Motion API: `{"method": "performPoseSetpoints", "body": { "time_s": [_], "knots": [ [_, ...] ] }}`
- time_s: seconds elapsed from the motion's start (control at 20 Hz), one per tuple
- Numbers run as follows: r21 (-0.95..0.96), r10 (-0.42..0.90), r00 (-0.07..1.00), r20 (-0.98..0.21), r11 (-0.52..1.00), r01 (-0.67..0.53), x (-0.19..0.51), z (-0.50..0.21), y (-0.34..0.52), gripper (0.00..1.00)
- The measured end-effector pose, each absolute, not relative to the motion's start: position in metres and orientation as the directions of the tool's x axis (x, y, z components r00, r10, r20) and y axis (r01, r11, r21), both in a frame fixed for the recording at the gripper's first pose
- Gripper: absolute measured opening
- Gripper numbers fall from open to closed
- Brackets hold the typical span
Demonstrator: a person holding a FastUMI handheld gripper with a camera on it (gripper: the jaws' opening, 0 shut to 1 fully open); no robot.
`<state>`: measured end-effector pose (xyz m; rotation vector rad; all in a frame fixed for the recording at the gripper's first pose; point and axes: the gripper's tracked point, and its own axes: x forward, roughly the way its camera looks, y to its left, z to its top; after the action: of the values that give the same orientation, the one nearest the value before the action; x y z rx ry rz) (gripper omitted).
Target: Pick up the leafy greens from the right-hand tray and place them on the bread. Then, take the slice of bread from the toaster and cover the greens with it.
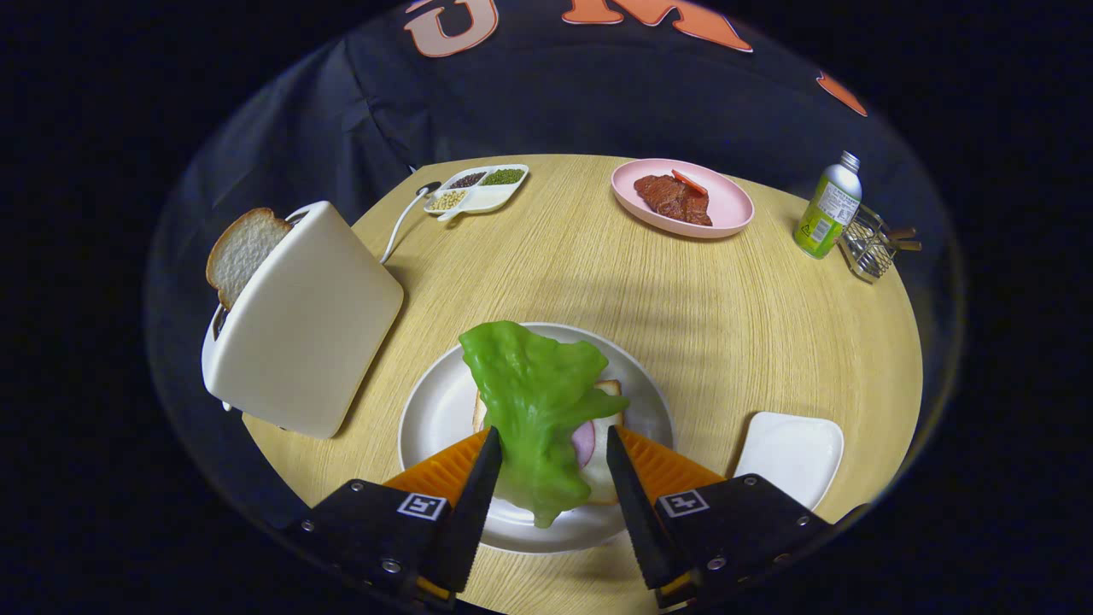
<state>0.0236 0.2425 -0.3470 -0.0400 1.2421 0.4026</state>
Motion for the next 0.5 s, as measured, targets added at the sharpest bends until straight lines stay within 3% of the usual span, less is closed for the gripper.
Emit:
{"method": "performPoseSetpoints", "body": {
  "time_s": [0.2,0.5],
  "knots": [
    [0.129,0.227,0.315,-0.921,0.944,-0.304,0.038,-0.335,0.234,0.81],
    [0.157,0.275,0.361,-0.891,0.934,-0.322,0.051,-0.281,0.26,0.87]
  ]
}}
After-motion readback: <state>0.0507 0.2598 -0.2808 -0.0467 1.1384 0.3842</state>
